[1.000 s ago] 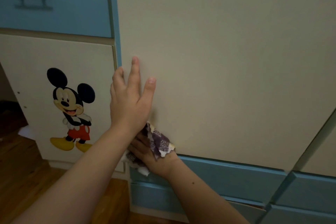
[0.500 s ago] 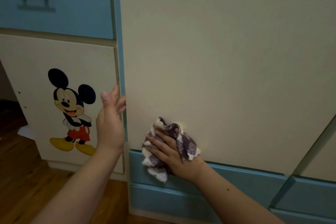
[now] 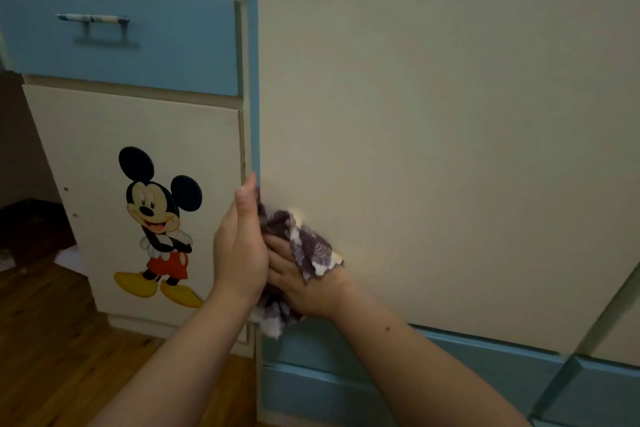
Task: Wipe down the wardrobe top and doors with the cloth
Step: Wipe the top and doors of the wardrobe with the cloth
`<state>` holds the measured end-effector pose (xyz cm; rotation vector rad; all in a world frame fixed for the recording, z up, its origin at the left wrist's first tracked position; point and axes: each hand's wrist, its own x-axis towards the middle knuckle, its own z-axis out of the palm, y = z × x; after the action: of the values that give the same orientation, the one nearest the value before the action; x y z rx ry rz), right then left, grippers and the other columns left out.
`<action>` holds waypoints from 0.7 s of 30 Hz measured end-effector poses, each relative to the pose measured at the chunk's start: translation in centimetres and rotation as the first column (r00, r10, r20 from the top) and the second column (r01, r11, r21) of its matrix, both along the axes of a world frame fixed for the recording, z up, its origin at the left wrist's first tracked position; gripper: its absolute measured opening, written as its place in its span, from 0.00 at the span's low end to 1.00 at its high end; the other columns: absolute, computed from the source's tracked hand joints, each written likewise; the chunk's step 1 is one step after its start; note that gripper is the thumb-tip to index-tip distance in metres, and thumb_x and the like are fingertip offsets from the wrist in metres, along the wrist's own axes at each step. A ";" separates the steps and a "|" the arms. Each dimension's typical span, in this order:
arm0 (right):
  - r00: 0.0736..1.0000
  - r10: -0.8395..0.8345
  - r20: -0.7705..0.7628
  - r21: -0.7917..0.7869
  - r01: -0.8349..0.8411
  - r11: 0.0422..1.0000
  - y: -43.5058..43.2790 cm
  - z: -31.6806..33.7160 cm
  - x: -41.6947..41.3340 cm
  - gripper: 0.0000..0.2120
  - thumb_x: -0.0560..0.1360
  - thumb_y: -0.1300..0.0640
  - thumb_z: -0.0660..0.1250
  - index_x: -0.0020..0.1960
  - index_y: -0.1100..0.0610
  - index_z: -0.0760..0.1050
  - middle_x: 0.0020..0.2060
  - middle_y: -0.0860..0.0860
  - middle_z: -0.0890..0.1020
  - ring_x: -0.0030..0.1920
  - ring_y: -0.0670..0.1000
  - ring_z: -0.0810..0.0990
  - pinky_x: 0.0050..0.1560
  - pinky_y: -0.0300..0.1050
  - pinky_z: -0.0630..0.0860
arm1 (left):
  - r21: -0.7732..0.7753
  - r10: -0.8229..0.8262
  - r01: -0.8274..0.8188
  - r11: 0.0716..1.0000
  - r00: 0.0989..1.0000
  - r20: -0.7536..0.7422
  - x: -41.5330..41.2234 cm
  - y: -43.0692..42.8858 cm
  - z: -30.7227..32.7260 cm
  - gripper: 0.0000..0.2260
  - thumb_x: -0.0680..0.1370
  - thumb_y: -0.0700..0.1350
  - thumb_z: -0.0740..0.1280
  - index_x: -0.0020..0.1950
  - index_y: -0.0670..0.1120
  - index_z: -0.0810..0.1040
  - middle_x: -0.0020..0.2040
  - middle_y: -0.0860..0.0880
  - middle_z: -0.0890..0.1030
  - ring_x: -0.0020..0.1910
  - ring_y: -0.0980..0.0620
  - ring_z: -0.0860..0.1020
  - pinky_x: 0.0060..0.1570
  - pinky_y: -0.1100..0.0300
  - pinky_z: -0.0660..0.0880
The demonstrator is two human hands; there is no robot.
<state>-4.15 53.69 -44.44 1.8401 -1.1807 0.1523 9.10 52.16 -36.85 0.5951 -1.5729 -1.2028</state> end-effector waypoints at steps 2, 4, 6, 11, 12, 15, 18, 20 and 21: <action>0.997 0.045 0.061 -0.071 -0.041 0.997 -0.1 2.6 -0.1 0.22 0.64 0.60 0.73 0.57 0.64 0.78 0.58 0.61 0.79 0.64 0.61 0.70 0.68 0.61 0.61 | -0.108 0.051 -0.048 0.993 0.998 0.032 -0.3 0.1 0.2 0.34 0.72 0.70 0.42 0.72 0.55 0.60 0.71 0.57 0.64 0.71 0.58 0.60 0.72 0.53 0.56; 0.995 0.066 0.081 -0.135 -0.055 0.989 0.3 5.0 -0.1 0.21 0.68 0.61 0.66 0.61 0.65 0.75 0.61 0.62 0.77 0.66 0.62 0.66 0.70 0.61 0.55 | -0.215 0.137 -0.120 0.969 0.988 0.066 -0.6 0.4 0.6 0.33 0.71 0.67 0.41 0.74 0.55 0.56 0.74 0.56 0.59 0.74 0.57 0.54 0.73 0.50 0.50; 0.992 0.068 0.109 -0.183 -0.047 0.982 1.0 6.6 -0.2 0.22 0.69 0.62 0.60 0.63 0.64 0.73 0.63 0.61 0.75 0.67 0.60 0.63 0.70 0.61 0.52 | -0.275 0.185 -0.159 0.948 0.980 0.068 -0.9 0.8 1.2 0.33 0.72 0.65 0.40 0.74 0.53 0.53 0.76 0.52 0.55 0.74 0.57 0.50 0.74 0.52 0.46; 0.982 -0.154 0.106 -0.293 0.179 0.939 3.1 7.6 -1.0 0.27 0.71 0.56 0.64 0.70 0.56 0.67 0.70 0.53 0.69 0.71 0.56 0.59 0.73 0.59 0.40 | -0.295 0.229 -0.178 0.939 0.962 0.147 -2.3 2.1 2.4 0.28 0.74 0.62 0.43 0.74 0.58 0.50 0.77 0.52 0.47 0.75 0.55 0.44 0.72 0.49 0.40; 0.977 -0.183 0.112 -0.307 0.209 0.929 3.7 7.8 -1.4 0.27 0.71 0.55 0.65 0.70 0.55 0.68 0.70 0.52 0.69 0.72 0.56 0.59 0.73 0.60 0.42 | -0.314 0.234 -0.171 0.934 0.956 0.175 -2.6 2.3 2.5 0.28 0.74 0.62 0.44 0.74 0.58 0.50 0.77 0.52 0.46 0.75 0.54 0.44 0.71 0.49 0.40; 0.962 -0.205 0.181 -0.339 0.257 0.905 5.6 8.4 -2.4 0.29 0.68 0.55 0.66 0.69 0.53 0.70 0.71 0.52 0.68 0.74 0.55 0.57 0.72 0.63 0.43 | -0.271 0.218 -0.154 0.950 0.949 0.226 -3.3 2.5 2.8 0.29 0.76 0.65 0.47 0.75 0.58 0.46 0.77 0.49 0.43 0.75 0.50 0.46 0.71 0.48 0.47; 0.919 -0.221 0.326 -0.406 0.347 0.846 8.2 7.6 -3.5 0.27 0.69 0.55 0.63 0.69 0.50 0.70 0.71 0.51 0.66 0.76 0.53 0.52 0.71 0.65 0.40 | -0.169 0.217 -0.180 0.969 0.947 0.235 -3.7 2.2 3.2 0.28 0.79 0.60 0.48 0.76 0.54 0.44 0.77 0.46 0.46 0.75 0.47 0.48 0.71 0.49 0.49; 0.868 -0.295 0.399 -0.463 0.468 0.753 10.8 6.5 -5.1 0.28 0.71 0.51 0.60 0.71 0.48 0.66 0.73 0.50 0.62 0.76 0.53 0.49 0.69 0.68 0.41 | -0.161 0.224 -0.188 0.969 0.943 0.245 -3.8 2.1 3.5 0.28 0.79 0.58 0.49 0.76 0.52 0.44 0.77 0.46 0.49 0.75 0.46 0.50 0.71 0.49 0.50; 0.833 -0.338 0.437 -0.482 0.534 0.694 12.3 5.8 -6.1 0.30 0.70 0.49 0.60 0.72 0.47 0.63 0.75 0.50 0.59 0.76 0.54 0.48 0.68 0.69 0.41 | -0.155 0.226 -0.191 0.969 0.941 0.251 -3.9 2.2 3.5 0.28 0.79 0.58 0.50 0.76 0.52 0.44 0.77 0.46 0.49 0.75 0.45 0.51 0.71 0.49 0.50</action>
<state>-10.29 65.98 -38.60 0.9589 -1.5588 0.4962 5.20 54.34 -33.31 0.8451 -1.7477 -0.8808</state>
